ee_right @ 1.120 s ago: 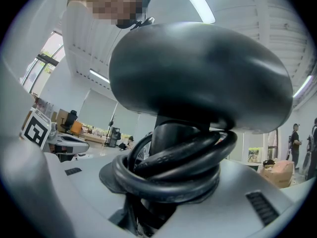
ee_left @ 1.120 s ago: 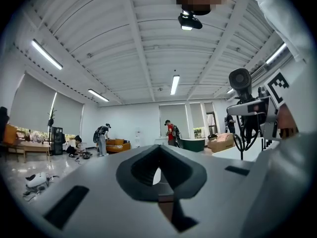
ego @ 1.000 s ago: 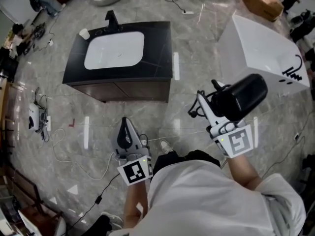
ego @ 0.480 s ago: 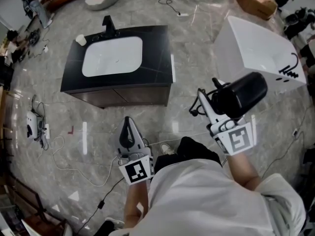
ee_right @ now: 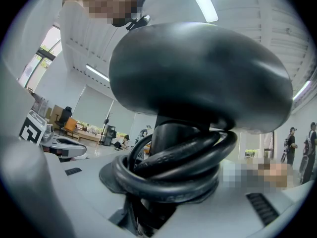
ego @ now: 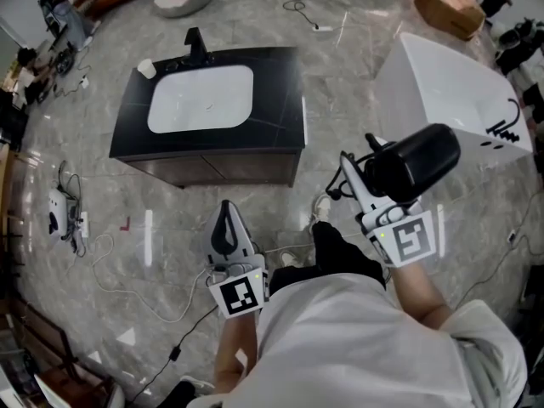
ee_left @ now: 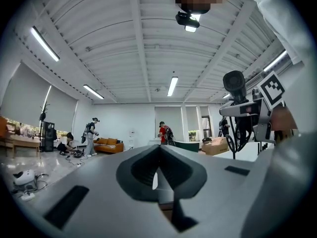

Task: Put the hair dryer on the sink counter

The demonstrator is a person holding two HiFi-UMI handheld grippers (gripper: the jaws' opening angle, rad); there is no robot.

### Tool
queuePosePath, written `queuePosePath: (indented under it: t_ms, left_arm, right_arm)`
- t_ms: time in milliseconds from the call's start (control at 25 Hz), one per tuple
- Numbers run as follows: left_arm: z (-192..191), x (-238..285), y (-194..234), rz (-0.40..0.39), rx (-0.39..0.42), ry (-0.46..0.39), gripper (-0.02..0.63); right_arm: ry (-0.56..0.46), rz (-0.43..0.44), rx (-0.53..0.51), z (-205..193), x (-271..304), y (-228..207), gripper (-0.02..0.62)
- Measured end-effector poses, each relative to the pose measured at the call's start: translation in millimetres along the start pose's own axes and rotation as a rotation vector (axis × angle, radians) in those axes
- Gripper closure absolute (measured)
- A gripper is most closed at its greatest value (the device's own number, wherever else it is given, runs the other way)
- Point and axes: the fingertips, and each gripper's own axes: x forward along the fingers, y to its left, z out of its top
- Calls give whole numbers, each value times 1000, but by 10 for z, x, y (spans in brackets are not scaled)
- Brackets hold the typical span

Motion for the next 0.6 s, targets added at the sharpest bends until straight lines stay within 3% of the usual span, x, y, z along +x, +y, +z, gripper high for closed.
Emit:
queuePosePath:
  t_ms: [600]
  left_arm:
    - [-21, 629, -201, 26, 10, 8, 603]
  right_arm:
    - [-4, 34, 2, -212, 455, -506, 384]
